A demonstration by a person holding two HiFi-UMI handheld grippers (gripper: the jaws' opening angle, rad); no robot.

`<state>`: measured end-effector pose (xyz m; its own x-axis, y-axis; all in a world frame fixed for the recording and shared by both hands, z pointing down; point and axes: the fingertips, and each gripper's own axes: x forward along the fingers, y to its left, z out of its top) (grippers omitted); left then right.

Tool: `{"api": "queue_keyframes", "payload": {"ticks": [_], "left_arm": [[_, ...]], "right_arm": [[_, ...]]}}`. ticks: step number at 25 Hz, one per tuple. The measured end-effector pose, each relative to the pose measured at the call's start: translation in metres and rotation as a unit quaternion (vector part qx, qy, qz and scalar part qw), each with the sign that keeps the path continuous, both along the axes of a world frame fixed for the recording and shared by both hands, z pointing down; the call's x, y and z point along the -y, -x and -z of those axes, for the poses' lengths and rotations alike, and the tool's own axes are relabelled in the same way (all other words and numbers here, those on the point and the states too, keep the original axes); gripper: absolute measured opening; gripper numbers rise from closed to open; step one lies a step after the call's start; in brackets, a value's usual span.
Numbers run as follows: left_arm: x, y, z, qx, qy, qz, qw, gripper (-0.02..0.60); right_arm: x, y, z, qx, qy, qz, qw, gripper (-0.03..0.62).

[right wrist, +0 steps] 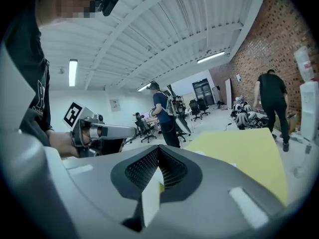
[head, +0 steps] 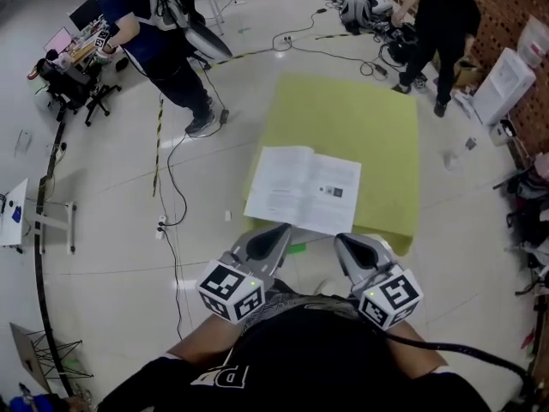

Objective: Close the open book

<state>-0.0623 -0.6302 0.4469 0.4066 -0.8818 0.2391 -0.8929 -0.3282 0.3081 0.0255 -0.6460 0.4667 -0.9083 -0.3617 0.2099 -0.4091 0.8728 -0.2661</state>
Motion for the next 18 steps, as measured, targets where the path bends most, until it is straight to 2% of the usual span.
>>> {"api": "queue_keyframes", "payload": {"ticks": [6, 8, 13, 18], "left_arm": [[0.014, 0.061, -0.05, -0.046, 0.087, 0.009, 0.9951, 0.008], [0.02, 0.085, -0.065, -0.034, 0.1, 0.011, 0.9943, 0.008], [0.029, 0.126, -0.102, 0.053, 0.106, -0.024, 0.9927, 0.008], [0.03, 0.151, -0.14, 0.033, 0.138, -0.048, 0.9887, 0.008]], "right_arm": [[0.018, 0.028, -0.02, -0.025, 0.017, -0.028, 0.999, 0.008], [0.023, 0.04, -0.031, -0.045, 0.02, -0.036, 0.998, 0.008], [0.027, 0.069, -0.066, -0.09, 0.05, -0.054, 0.993, 0.008], [0.018, 0.101, -0.086, -0.118, 0.073, -0.057, 0.989, 0.008]]}}
